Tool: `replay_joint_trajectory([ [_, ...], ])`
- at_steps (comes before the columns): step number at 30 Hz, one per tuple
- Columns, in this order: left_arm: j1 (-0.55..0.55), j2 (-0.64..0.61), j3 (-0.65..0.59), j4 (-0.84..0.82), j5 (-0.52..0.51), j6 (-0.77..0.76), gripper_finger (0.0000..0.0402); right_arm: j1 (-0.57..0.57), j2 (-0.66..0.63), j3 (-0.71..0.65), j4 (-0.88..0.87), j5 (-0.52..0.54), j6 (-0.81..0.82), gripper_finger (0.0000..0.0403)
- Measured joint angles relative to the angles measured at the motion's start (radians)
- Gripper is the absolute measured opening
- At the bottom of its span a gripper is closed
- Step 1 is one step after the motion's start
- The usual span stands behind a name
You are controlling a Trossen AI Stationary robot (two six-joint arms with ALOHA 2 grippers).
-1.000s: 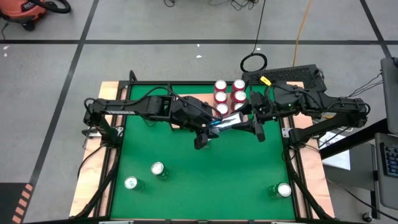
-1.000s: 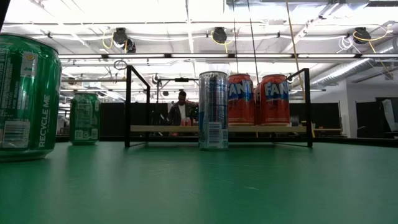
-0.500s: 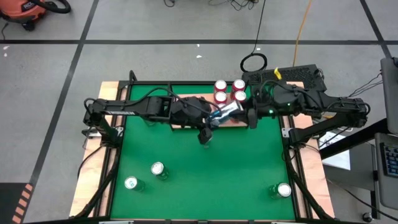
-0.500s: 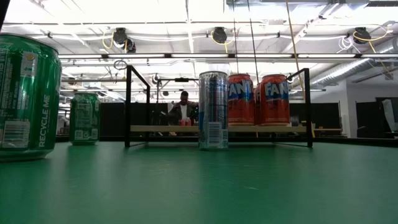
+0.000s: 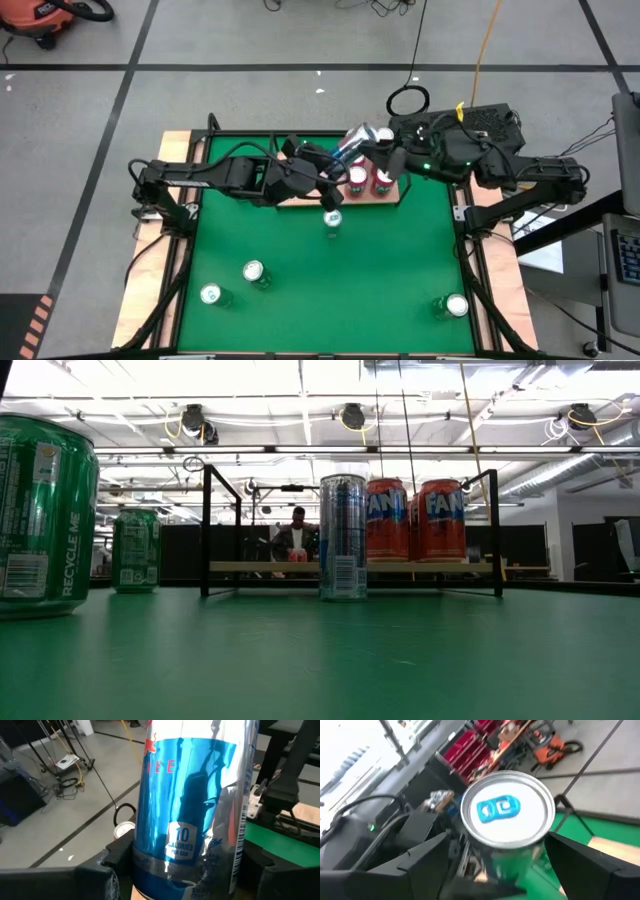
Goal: Place canned beverage on shelf
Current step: Put the blue soda can on the shelf
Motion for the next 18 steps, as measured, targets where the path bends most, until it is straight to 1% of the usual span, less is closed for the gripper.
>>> replay_joint_trajectory([
  [6, 0.004, 0.000, 0.000, -0.009, -0.013, 0.001, 0.0222, 0.000, 0.052, 0.000, 0.062, 0.107, -0.029, 0.0320],
  [10, 0.003, 0.000, 0.000, -0.024, -0.050, 0.000, 0.0222, 0.000, 0.059, 0.000, 0.124, 0.114, -0.101, 0.0311],
  [13, 0.004, -0.001, 0.001, -0.028, -0.064, -0.006, 0.0222, -0.009, 0.062, 0.000, 0.147, 0.127, -0.135, 0.0289],
  [18, 0.004, -0.001, 0.001, -0.030, -0.068, -0.008, 0.0222, -0.028, 0.062, 0.000, 0.135, 0.130, -0.134, 0.0239],
])
